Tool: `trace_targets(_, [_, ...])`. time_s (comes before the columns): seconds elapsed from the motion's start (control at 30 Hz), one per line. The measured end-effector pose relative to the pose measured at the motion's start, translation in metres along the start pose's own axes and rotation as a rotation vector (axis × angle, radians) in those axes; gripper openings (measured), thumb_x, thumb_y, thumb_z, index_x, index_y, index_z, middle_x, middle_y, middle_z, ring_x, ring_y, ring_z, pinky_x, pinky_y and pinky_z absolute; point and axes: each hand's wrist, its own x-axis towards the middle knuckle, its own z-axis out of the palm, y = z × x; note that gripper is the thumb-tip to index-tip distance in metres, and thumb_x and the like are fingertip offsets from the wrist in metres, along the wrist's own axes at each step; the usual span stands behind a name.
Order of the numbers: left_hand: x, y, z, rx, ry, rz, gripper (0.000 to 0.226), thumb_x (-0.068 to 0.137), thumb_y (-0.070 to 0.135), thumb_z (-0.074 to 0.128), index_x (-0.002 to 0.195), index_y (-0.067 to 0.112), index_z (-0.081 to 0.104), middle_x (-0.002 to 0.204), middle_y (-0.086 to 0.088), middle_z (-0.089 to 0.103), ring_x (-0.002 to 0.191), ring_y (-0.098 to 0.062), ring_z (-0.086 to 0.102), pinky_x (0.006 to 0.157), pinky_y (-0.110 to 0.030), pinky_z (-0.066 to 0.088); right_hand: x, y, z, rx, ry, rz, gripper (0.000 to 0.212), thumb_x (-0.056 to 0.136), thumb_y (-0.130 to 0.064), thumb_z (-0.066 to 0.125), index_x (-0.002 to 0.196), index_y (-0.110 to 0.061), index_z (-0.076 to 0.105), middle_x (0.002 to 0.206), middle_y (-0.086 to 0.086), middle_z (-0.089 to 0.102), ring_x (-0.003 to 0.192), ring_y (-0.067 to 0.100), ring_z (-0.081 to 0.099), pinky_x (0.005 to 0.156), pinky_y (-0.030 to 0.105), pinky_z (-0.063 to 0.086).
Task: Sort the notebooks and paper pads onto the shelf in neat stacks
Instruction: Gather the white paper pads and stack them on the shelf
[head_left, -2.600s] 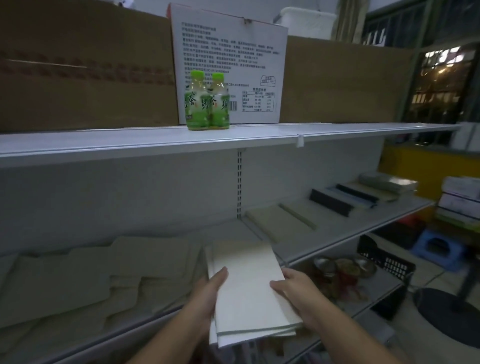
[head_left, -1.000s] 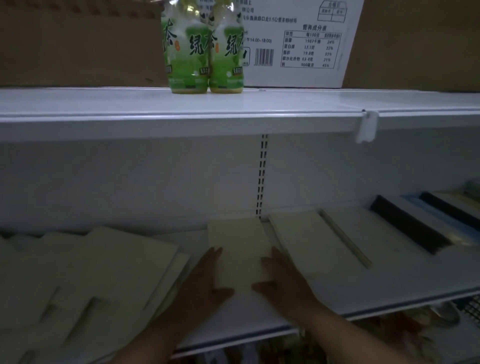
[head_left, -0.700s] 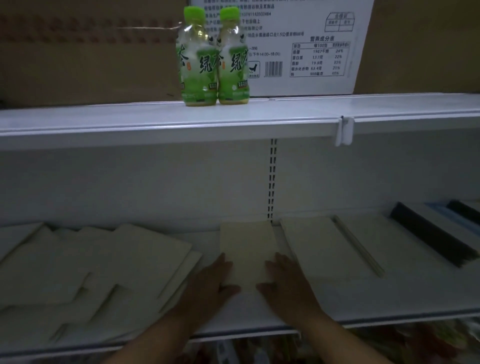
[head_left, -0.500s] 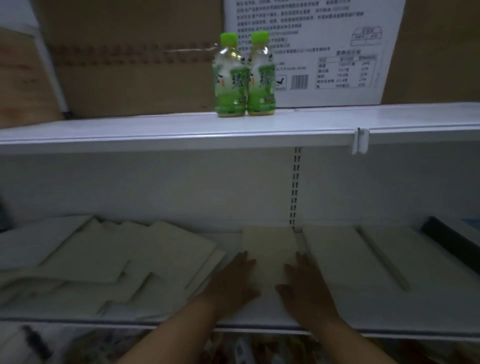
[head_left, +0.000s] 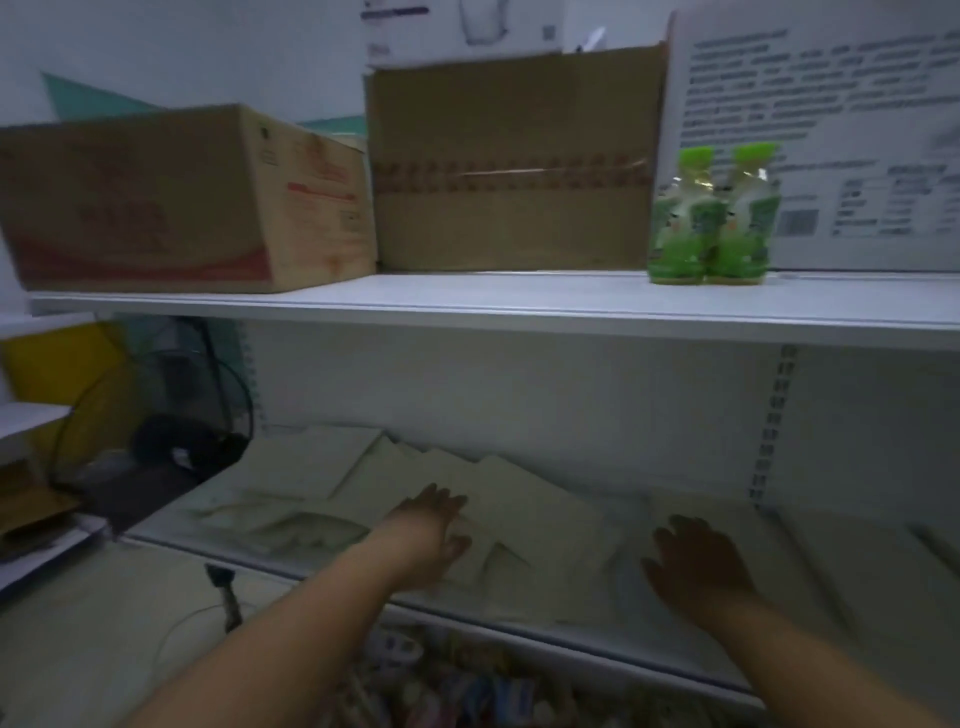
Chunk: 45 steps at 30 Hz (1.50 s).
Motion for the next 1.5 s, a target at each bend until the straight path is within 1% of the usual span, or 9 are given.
trace_targets(0.2, [-0.043, -0.105, -0.015, -0.09, 0.06, -0.095, 0.058, 0.098, 0.044, 0.039, 0.149, 0.02, 0.025, 0.159, -0.004, 0.016, 0.146, -0.019, 0.011, 0.115, -0.032, 0.017, 0.035, -0.177, -0.03, 0.245, -0.048, -0.342, 0.045, 0.095, -0.032, 0.043, 0.138, -0.018, 0.041, 0.147, 0.005, 0.034, 0.134, 0.021, 0.033, 0.107, 0.028, 0.033])
trace_targets(0.5, [-0.084, -0.233, -0.017, -0.242, 0.097, -0.211, 0.053, 0.097, 0.039, 0.044, 0.146, 0.023, 0.033, 0.159, -0.001, 0.016, 0.146, -0.016, 0.013, 0.116, -0.028, 0.017, 0.07, -0.344, -0.058, 0.43, -0.116, -0.284, 0.047, 0.096, -0.032, 0.041, 0.138, -0.01, 0.04, 0.138, 0.013, 0.047, 0.123, 0.029, 0.048, 0.098, 0.031, 0.043])
trace_targets(0.73, [-0.077, -0.286, -0.009, -0.354, 0.124, -0.275, 0.045, 0.096, 0.034, 0.046, 0.14, 0.027, 0.041, 0.155, 0.004, 0.026, 0.142, -0.011, 0.023, 0.112, -0.024, 0.021, 0.121, -0.391, -0.064, 0.582, -0.113, 0.042, 0.062, 0.09, -0.055, 0.047, 0.128, -0.006, 0.042, 0.132, 0.01, 0.051, 0.12, 0.025, 0.052, 0.09, 0.03, 0.043])
trace_targets(0.9, [-0.056, -0.305, -0.003, -0.545, 0.206, -0.377, 0.032, 0.093, 0.024, 0.051, 0.124, 0.024, 0.059, 0.132, 0.005, 0.055, 0.116, -0.011, 0.053, 0.093, -0.019, 0.04, 0.158, -0.397, -0.052, 0.72, -0.242, 0.036, 0.055, 0.076, -0.041, 0.071, 0.114, -0.003, 0.06, 0.122, 0.011, 0.061, 0.111, 0.025, 0.06, 0.079, 0.024, 0.045])
trace_targets(1.03, [-0.028, -0.326, -0.014, -0.689, 0.257, -0.445, 0.028, 0.094, 0.013, 0.05, 0.118, 0.012, 0.065, 0.108, 0.005, 0.065, 0.093, -0.008, 0.059, 0.079, -0.018, 0.043, 0.18, -0.385, -0.055, 0.862, -0.323, 0.016, 0.047, 0.082, -0.024, 0.067, 0.121, -0.001, 0.053, 0.12, 0.013, 0.058, 0.107, 0.025, 0.058, 0.075, 0.024, 0.043])
trace_targets(1.13, [-0.009, -0.332, -0.027, -1.106, 0.285, -0.571, 0.026, 0.095, 0.01, 0.052, 0.117, -0.001, 0.061, 0.091, -0.004, 0.067, 0.077, -0.017, 0.064, 0.069, -0.024, 0.052, 0.189, -0.378, -0.055, 1.125, -0.253, -0.033, 0.043, 0.085, -0.01, 0.062, 0.126, -0.007, 0.049, 0.124, 0.015, 0.056, 0.105, 0.028, 0.056, 0.08, 0.032, 0.049])
trace_targets(1.3, [0.008, -0.336, -0.038, -1.717, 0.096, -0.591, 0.034, 0.094, 0.034, 0.054, 0.114, 0.007, 0.06, 0.1, -0.015, 0.072, 0.094, -0.034, 0.068, 0.084, -0.046, 0.054, 0.189, -0.389, -0.068, 1.603, -0.362, -0.042, 0.023, 0.089, -0.005, 0.059, 0.11, -0.013, 0.052, 0.117, 0.014, 0.058, 0.088, 0.024, 0.059, 0.057, 0.028, 0.049])
trace_targets(1.43, [0.018, -0.342, -0.029, -1.921, 0.18, -0.547, 0.012, 0.093, 0.016, 0.055, 0.098, 0.009, 0.062, 0.079, -0.013, 0.074, 0.087, -0.033, 0.064, 0.081, -0.047, 0.051, 0.185, -0.419, -0.076, 1.566, -0.423, -0.186, 0.013, 0.092, -0.014, 0.057, 0.103, -0.019, 0.051, 0.109, 0.006, 0.059, 0.09, 0.019, 0.061, 0.053, 0.026, 0.054])
trace_targets(1.5, [0.019, -0.357, -0.023, -1.913, 0.244, -0.481, 0.013, 0.093, 0.008, 0.052, 0.102, 0.011, 0.061, 0.086, -0.014, 0.072, 0.086, -0.033, 0.063, 0.082, -0.047, 0.051, 0.188, -0.428, -0.082, 1.499, -0.368, -0.144, 0.005, 0.096, -0.021, 0.051, 0.098, -0.018, 0.055, 0.096, 0.006, 0.064, 0.076, 0.017, 0.063, 0.049, 0.023, 0.053])
